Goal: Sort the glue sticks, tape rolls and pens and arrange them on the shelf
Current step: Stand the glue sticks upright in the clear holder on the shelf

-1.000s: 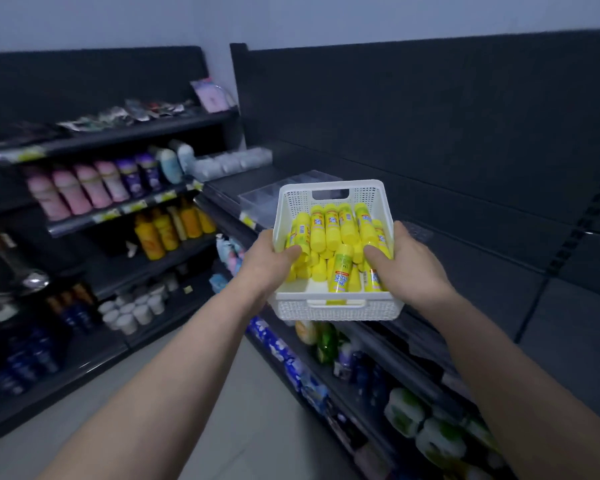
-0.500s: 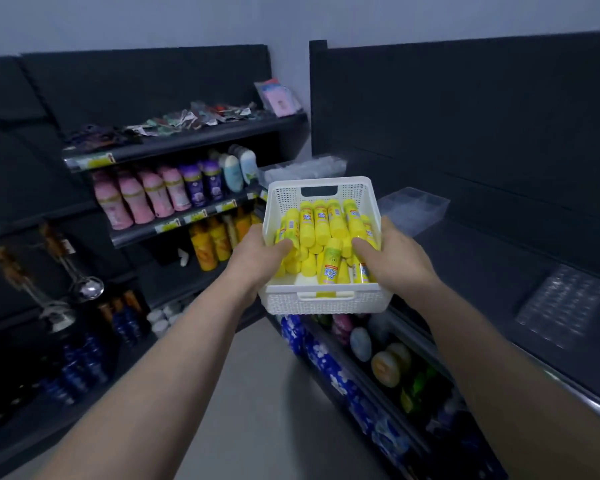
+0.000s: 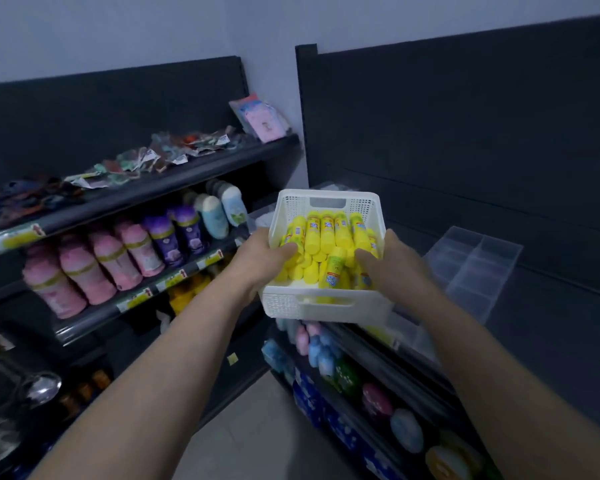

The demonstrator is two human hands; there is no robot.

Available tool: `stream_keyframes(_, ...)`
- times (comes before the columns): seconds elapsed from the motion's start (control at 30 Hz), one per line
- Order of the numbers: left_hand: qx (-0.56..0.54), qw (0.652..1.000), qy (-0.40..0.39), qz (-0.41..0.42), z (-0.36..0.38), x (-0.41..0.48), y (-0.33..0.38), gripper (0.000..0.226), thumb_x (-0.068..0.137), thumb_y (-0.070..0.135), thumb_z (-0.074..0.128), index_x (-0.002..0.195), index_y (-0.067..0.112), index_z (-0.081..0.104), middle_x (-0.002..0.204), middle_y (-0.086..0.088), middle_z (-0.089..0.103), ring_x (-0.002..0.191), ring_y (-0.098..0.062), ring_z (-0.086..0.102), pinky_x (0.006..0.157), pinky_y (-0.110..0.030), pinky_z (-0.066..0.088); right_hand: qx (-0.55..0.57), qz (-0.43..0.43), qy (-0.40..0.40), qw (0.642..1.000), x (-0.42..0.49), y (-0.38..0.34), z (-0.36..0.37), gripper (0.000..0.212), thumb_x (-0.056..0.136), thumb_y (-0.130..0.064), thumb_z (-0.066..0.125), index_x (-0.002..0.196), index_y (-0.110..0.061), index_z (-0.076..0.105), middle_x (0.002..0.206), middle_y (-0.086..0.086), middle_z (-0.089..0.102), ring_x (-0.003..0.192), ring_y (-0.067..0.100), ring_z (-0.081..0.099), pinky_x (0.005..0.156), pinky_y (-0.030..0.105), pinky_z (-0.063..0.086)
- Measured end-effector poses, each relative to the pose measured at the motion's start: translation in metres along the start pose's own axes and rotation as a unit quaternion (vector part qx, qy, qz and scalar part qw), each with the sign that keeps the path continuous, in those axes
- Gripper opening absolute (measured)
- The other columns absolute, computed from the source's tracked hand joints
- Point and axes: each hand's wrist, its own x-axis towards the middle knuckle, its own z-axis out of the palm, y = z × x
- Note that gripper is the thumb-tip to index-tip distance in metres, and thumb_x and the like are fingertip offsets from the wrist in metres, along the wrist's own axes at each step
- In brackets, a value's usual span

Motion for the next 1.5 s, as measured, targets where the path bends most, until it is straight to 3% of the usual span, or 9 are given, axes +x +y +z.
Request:
stream_keyframes(0.07, 0.002, 1.0, -0.021, 0.006, 0.003, 0.033, 0.002, 0.032, 0.082, 0.033, 0.069, 0.11, 0.021, 0.058, 0.107, -0.006, 0.068, 0.096, -0.025, 0.067, 0.089, -0.046, 0.054, -0.018, 0.016, 0.01, 1.0, 0.023, -0.005, 0.002, 0.04, 0.095, -0.041, 0.048, 0.116, -0.008, 0.043, 0.118, 0.013, 0.058, 0.108, 0.033, 0.054, 0.072, 0.032, 0.033)
stream_keyframes(0.3, 0.054, 0.988, -0.129, 0.059, 0.029, 0.13, 0.003, 0.018, 0.092, 0.029, 0.061, 0.107, 0.021, 0.057, 0.101, -0.002, 0.066, 0.096, -0.024, 0.064, 0.09, -0.04, 0.053, -0.046, 0.099, 0.067, 0.992, 0.082, 0.0, 0.019, 0.043, 0.095, -0.04, 0.047, 0.117, -0.004, 0.041, 0.116, 0.018, 0.058, 0.104, 0.035, 0.055, 0.07, 0.034, 0.035)
stream_keyframes(0.47, 0.07, 0.968, -0.22, 0.094, 0.047, 0.195, -0.011, 0.042, 0.089, 0.034, 0.062, 0.125, 0.014, 0.054, 0.115, -0.006, 0.066, 0.102, -0.024, 0.063, 0.092, -0.043, 0.052, -0.055, 0.181, 0.086, 0.978, 0.107, -0.002, 0.044, 0.045, 0.097, -0.04, 0.045, 0.122, -0.003, 0.039, 0.126, 0.02, 0.055, 0.113, 0.037, 0.054, 0.073, 0.034, 0.032)
stream_keyframes(0.67, 0.08, 0.944, -0.291, 0.136, 0.08, 0.246, -0.032, 0.054, 0.073, 0.048, 0.062, 0.116, 0.017, 0.058, 0.106, -0.006, 0.067, 0.098, -0.024, 0.064, 0.09, -0.043, 0.051, -0.054, 0.272, 0.116, 0.954, 0.123, 0.004, 0.07, 0.046, 0.098, -0.039, 0.044, 0.126, -0.003, 0.035, 0.128, 0.019, 0.054, 0.114, 0.036, 0.054, 0.076, 0.036, 0.037)
stream_keyframes(0.83, 0.061, 0.927, -0.339, 0.148, 0.098, 0.258, -0.044, 0.042, 0.088, 0.033, 0.063, 0.125, 0.017, 0.051, 0.113, 0.0, 0.064, 0.103, -0.021, 0.061, 0.094, -0.042, 0.049, -0.045, 0.296, 0.133, 0.945, 0.126, 0.009, 0.083, 0.056, 0.098, -0.038, 0.046, 0.137, -0.002, 0.028, 0.135, 0.019, 0.048, 0.118, 0.036, 0.051, 0.082, 0.038, 0.041)
stream_keyframes(1.03, 0.099, 0.918, -0.343, 0.17, 0.105, 0.268, -0.048, 0.042, 0.091, 0.028, 0.062, 0.127, 0.011, 0.049, 0.116, -0.005, 0.063, 0.106, -0.025, 0.06, 0.093, -0.041, 0.049, -0.012, 0.305, 0.126, 0.944, 0.125, 0.015, 0.085, 0.063, 0.096, -0.036, 0.048, 0.142, -0.002, 0.021, 0.139, 0.017, 0.044, 0.119, 0.035, 0.05, 0.089, 0.039, 0.042)
stream_keyframes(1.17, 0.155, 0.912, -0.313, 0.215, 0.102, 0.27, -0.035, 0.037, 0.088, 0.024, 0.064, 0.119, 0.007, 0.053, 0.114, -0.012, 0.064, 0.107, -0.031, 0.059, 0.091, -0.038, 0.047, -0.078, 0.276, 0.114, 0.951, 0.122, 0.017, 0.063, 0.033, 0.096, -0.029, 0.048, 0.118, -0.005, 0.047, 0.111, 0.014, 0.054, 0.104, 0.033, 0.054, 0.072, 0.031, 0.035)
stream_keyframes(1.3, 0.246, 0.886, -0.218, 0.327, 0.097, 0.259, -0.006, 0.046, 0.089, 0.024, 0.062, 0.132, 0.011, 0.053, 0.132, -0.008, 0.057, 0.125, -0.027, 0.049, 0.101, -0.033, 0.038, -0.124, 0.207, 0.172, 0.955, 0.113, 0.018, 0.031, 0.034, 0.094, -0.025, 0.052, 0.127, -0.019, 0.06, 0.122, 0.004, 0.064, 0.116, 0.027, 0.056, 0.089, 0.032, 0.045)
stream_keyframes(1.5, 0.395, 0.846, -0.149, 0.327, 0.113, 0.23, 0.012, 0.026, 0.084, 0.027, 0.063, 0.104, 0.01, 0.06, 0.105, -0.008, 0.065, 0.102, -0.028, 0.059, 0.076, -0.032, 0.046, -0.14, 0.146, 0.179, 0.963, 0.107, 0.036, 0.013, 0.028, 0.094, -0.025, 0.05, 0.116, -0.031, 0.067, 0.112, -0.008, 0.07, 0.109, 0.02, 0.061, 0.087, 0.032, 0.05)
